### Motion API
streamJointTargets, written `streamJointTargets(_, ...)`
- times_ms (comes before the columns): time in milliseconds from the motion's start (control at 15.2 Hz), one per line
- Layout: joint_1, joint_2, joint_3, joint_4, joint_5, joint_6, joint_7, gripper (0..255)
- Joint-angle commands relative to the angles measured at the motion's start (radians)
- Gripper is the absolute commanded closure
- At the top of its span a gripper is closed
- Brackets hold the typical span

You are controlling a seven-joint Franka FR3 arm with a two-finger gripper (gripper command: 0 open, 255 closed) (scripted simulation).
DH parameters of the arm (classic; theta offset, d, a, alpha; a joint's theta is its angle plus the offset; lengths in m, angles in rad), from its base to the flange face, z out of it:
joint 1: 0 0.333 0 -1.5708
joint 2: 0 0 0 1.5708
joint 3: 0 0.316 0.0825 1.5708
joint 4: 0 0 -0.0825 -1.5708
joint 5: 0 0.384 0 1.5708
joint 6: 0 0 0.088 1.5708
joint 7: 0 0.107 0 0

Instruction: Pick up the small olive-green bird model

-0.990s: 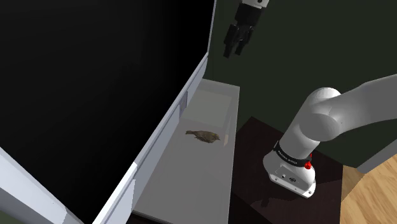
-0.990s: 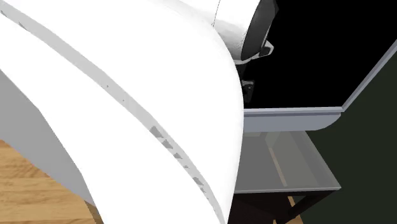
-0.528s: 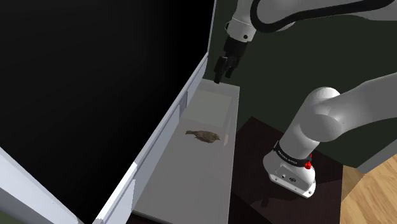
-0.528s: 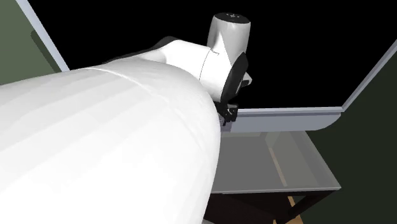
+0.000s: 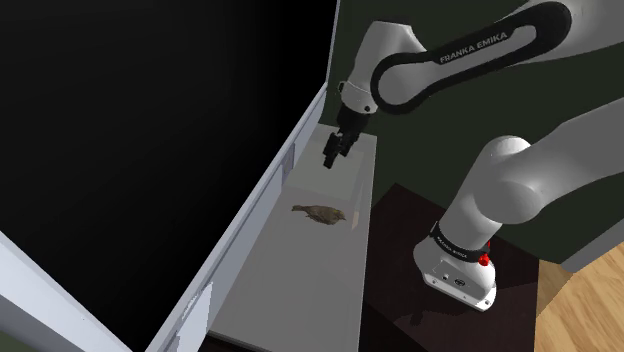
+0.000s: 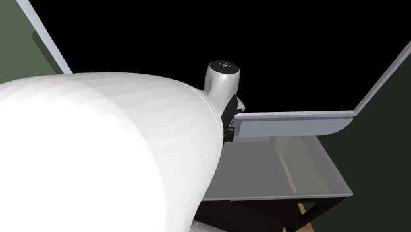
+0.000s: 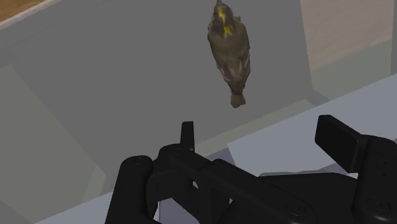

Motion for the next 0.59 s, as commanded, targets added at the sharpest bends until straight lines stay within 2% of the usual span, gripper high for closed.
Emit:
streamJointTargets(0,0.015,0.059,0.009,-0.027,0.017,0.092,-0.011,0)
streamJointTargets(528,0.113,0.410,0.027,-0.072,0.136,0.502,-0.086,0)
